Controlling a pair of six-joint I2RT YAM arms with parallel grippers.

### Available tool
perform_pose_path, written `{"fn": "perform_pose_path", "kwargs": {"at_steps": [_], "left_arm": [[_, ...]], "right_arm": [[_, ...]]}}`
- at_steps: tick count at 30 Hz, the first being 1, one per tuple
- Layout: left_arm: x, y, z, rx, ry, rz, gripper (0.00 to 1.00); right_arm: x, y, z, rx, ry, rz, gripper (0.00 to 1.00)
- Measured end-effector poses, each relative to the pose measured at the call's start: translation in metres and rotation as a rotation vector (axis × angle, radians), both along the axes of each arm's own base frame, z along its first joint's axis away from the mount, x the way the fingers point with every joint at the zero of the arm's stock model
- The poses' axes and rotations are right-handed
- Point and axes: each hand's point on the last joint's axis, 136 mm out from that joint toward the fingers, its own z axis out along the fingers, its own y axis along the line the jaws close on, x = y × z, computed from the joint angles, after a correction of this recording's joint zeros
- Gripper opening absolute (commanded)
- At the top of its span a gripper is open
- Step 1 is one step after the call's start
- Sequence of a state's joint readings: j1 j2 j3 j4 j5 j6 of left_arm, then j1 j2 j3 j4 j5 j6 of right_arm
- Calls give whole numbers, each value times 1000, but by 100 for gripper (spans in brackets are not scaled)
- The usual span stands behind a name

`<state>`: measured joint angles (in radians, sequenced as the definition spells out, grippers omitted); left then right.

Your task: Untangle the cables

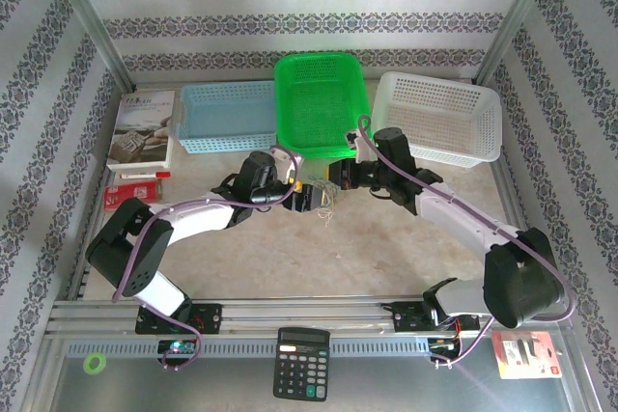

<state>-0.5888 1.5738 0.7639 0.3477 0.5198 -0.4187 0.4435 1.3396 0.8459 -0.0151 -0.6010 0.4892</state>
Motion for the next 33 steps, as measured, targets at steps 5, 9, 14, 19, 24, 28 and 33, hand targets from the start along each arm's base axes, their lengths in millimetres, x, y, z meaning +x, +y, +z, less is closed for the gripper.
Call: {"fn": "perform_pose_path", "kwargs": {"at_steps": [5, 9, 14, 19, 24, 28, 33], "left_arm": [[-3, -6, -5, -26, 23, -42, 80], [-5, -8, -10, -36, 41, -62, 65], [-5, -8, -6, -57, 40, -77, 37], [-3, -7, -3, -78, 42, -72, 7], [-5, -3, -9, -75, 57, -62, 0], [-6, -2, -13, -74, 67, -59, 0], [-6, -1, -22, -61, 89, -48, 0]], "right_arm": [[-1, 4, -1, 14, 7, 23, 0], [-1, 6, 1, 25, 0, 33, 0], [-1, 6, 1, 28, -2, 35, 0], [-1, 6, 0, 28, -6, 33, 0], [-1, 4, -3, 27, -6, 26, 0], [-2, 4, 6, 45, -17, 19, 0], [-7, 2, 36, 102, -64, 7, 0]]}}
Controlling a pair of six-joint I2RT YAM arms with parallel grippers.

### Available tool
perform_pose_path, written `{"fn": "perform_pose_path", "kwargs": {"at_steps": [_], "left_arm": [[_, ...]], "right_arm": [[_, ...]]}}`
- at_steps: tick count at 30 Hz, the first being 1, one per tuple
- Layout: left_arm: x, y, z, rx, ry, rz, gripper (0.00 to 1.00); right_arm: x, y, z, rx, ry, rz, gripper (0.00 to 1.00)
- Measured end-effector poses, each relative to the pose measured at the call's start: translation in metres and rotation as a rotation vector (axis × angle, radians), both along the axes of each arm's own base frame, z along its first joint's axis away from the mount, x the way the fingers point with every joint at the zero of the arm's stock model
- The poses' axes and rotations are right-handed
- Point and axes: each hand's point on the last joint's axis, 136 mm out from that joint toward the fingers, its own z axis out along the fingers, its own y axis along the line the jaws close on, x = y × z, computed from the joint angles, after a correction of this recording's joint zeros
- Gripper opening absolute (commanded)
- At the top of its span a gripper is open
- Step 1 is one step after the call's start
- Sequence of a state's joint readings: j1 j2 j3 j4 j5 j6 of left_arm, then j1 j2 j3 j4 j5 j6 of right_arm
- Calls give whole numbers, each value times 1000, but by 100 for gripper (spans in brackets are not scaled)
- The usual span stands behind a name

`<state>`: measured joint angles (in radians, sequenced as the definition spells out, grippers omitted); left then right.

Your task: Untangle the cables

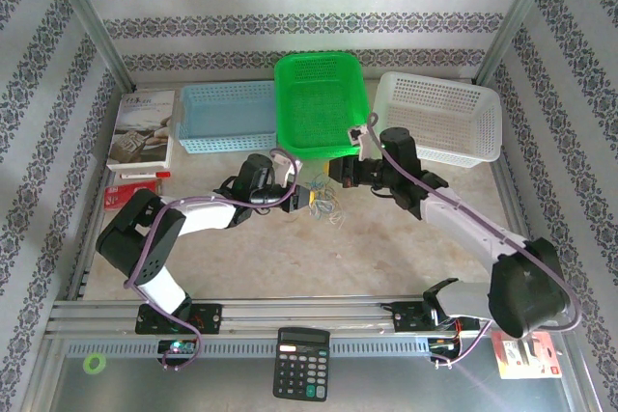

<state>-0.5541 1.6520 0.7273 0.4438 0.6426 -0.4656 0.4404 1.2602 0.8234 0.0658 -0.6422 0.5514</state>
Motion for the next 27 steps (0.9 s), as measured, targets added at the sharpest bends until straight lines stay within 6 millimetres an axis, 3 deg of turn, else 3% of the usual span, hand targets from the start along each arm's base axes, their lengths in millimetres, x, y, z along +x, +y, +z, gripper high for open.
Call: {"fn": "perform_pose_path", "kwargs": {"at_steps": [7, 13, 22, 27], "left_arm": [[-2, 3, -15, 20, 35, 13, 0], [-2, 4, -16, 23, 35, 17, 0], [-2, 4, -17, 26, 36, 20, 0], [-2, 4, -17, 26, 35, 20, 0]], "right_arm": [[-4, -10, 55, 114, -98, -43, 0], [-3, -25, 100, 229, -173, -97, 0], [-3, -29, 138, 319, -198, -115, 0], [9, -46, 158, 331, -243, -176, 0]]}}
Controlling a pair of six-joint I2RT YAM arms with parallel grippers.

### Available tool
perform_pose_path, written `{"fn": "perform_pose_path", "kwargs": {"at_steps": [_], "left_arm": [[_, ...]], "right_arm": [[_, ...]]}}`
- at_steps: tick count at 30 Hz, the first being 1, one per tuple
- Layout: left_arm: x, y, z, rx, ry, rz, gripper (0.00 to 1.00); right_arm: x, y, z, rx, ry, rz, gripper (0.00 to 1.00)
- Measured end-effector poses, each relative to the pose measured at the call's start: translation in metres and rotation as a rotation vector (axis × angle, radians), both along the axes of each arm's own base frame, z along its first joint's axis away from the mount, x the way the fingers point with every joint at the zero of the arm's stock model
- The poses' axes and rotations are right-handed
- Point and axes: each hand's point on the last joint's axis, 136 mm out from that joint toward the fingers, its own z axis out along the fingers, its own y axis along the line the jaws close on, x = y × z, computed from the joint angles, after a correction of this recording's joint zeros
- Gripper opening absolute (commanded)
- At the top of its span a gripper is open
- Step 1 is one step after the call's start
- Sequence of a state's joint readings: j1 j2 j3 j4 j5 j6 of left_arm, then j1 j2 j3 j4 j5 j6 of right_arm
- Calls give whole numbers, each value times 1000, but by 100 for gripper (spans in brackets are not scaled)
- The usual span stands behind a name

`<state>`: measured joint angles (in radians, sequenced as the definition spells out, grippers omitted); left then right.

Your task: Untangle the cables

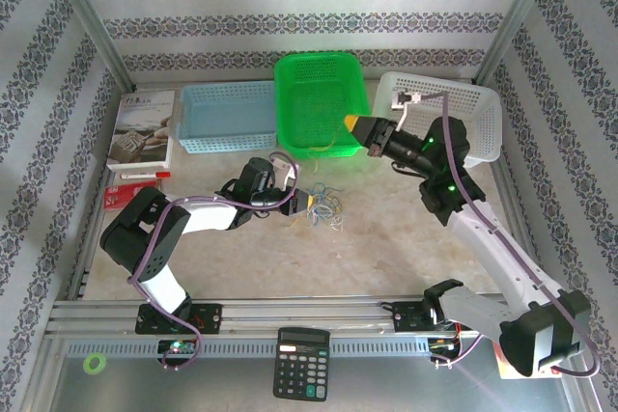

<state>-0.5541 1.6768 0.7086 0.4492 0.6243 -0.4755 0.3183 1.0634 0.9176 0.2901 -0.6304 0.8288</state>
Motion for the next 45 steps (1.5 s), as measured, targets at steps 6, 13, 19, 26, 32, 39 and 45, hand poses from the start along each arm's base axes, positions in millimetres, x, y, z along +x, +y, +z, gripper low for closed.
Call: {"fn": "perform_pose_path", "kwargs": {"at_steps": [6, 13, 19, 26, 32, 39, 45], "left_arm": [[0, 0, 5, -9, -5, 3, 27], [-1, 2, 42, -53, -70, 12, 74], [-3, 5, 66, -75, -114, 24, 100], [-3, 16, 87, -69, -159, 78, 100], [5, 30, 93, -31, -176, 175, 100], [9, 39, 105, -32, -199, 237, 100], [11, 43, 103, -19, -197, 260, 100]], "right_arm": [[40, -49, -2, 1, 20, -197, 0], [88, -94, -16, -8, 78, -351, 0], [110, -105, -18, -13, 93, -383, 0], [140, -136, -14, -11, 96, -497, 0], [181, -168, -40, -72, 135, -638, 0], [224, -211, -107, -187, 244, -783, 0], [238, -221, -171, -259, 374, -784, 44]]}}
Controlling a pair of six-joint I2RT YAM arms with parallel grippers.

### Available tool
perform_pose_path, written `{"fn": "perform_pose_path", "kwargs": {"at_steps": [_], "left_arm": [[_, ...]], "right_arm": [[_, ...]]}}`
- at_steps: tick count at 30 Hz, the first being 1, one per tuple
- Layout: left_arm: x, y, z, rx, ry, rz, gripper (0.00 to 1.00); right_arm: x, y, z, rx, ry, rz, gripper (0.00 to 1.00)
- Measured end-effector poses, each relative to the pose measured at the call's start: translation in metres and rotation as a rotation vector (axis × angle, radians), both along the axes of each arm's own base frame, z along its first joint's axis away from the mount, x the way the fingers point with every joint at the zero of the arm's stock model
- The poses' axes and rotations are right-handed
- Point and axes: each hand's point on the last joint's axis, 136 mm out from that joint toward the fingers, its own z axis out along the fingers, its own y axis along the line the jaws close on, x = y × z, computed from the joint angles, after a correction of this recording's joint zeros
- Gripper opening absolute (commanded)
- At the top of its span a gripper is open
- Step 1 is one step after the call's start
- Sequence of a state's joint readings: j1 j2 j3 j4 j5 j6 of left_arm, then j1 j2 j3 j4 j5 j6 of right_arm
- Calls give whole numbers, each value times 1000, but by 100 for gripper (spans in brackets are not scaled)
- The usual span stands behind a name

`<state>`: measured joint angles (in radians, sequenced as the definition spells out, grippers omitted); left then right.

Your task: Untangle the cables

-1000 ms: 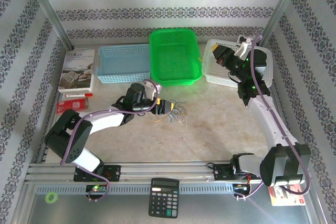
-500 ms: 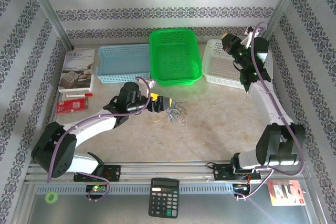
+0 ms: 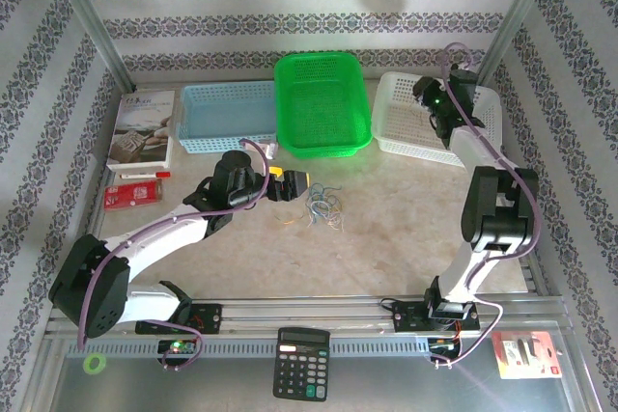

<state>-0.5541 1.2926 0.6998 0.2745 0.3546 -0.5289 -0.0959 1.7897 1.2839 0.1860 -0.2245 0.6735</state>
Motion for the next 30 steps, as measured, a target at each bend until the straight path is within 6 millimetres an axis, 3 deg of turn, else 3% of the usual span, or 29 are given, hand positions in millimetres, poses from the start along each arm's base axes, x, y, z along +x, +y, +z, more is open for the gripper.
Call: {"fn": "perform_pose_path", "kwargs": {"at_steps": [3, 5, 9, 12, 16, 19, 22, 25, 27, 30], "left_arm": [[1, 1, -1, 3, 3, 10, 100], [2, 3, -2, 7, 4, 20, 100], [4, 6, -3, 11, 11, 46, 100], [5, 9, -7, 18, 26, 67, 100], [8, 14, -10, 27, 41, 102, 100], [9, 16, -13, 24, 54, 124, 100], [8, 20, -19, 19, 80, 145, 100], [7, 24, -27, 18, 109, 163, 100], [7, 25, -30, 17, 119, 169, 100], [6, 24, -30, 9, 127, 164, 100]], "right_arm": [[-2, 2, -10, -5, 30, 18, 44], [-3, 5, -6, -4, 22, 32, 45], [-10, 11, 16, 6, -18, 63, 44], [-27, 21, 41, 14, -68, 92, 44], [-58, 51, 70, 30, -130, 164, 44], [-90, 94, 73, 40, -142, 265, 44], [-125, 139, 54, 42, -106, 378, 44], [-165, 179, 19, 27, -34, 481, 44], [-193, 198, -9, 10, 30, 539, 44], [-229, 211, -46, -30, 120, 590, 44]]}}
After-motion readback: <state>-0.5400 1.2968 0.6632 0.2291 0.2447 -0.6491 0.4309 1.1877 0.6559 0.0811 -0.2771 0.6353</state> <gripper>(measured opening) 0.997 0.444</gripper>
